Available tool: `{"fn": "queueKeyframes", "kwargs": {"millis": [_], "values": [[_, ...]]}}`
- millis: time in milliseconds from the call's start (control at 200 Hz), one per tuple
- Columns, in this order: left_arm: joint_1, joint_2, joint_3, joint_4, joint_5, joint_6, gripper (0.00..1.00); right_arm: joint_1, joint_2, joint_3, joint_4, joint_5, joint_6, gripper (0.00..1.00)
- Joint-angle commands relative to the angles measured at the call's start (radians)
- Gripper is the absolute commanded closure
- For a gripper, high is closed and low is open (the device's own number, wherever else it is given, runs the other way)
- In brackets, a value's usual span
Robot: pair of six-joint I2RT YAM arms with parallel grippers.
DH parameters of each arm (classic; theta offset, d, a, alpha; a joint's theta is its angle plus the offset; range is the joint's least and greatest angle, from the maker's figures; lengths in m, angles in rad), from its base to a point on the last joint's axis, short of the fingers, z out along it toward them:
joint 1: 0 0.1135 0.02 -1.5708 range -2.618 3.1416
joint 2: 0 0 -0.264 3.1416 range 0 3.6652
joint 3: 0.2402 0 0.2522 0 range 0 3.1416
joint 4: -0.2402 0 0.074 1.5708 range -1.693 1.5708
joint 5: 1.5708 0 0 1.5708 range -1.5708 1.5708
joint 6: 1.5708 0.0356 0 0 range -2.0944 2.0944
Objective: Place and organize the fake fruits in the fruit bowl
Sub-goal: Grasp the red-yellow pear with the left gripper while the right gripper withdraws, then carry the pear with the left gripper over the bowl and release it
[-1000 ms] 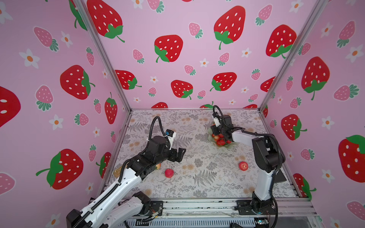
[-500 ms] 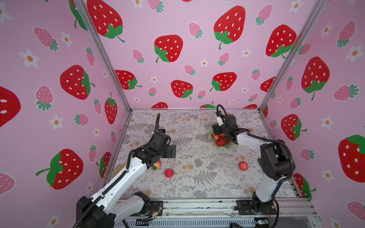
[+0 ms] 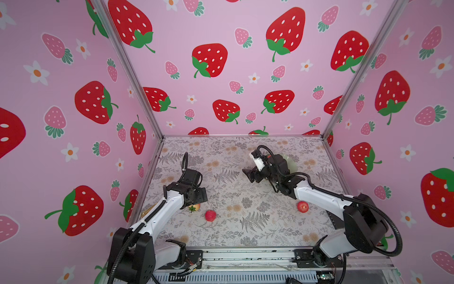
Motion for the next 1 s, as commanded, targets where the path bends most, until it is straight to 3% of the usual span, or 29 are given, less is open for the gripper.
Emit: {"fn": "queueKeyframes", "kwargs": {"millis": [0, 250, 620, 900, 995], "values": [[0.016, 0.038, 0.006, 0.007, -0.007, -0.008, 0.09, 0.002, -0.057, -0.059, 0.064, -0.047, 0.098, 0.14], [0.020, 0.117, 0.005, 0.035, 0.020, 0.005, 0.16, 0.013, -0.130, -0.086, 0.008, -0.049, 0.090, 0.12], [0.019, 0.140, -0.007, 0.025, 0.028, -0.006, 0.31, 0.014, -0.124, -0.099, 0.022, -0.066, 0.096, 0.10], [0.014, 0.202, 0.013, 0.005, 0.058, -0.002, 0.32, 0.014, -0.139, -0.108, 0.011, -0.058, 0.089, 0.10], [0.012, 0.206, 0.018, 0.005, 0.054, -0.001, 0.39, 0.013, -0.148, -0.115, 0.011, -0.056, 0.088, 0.10]]}}
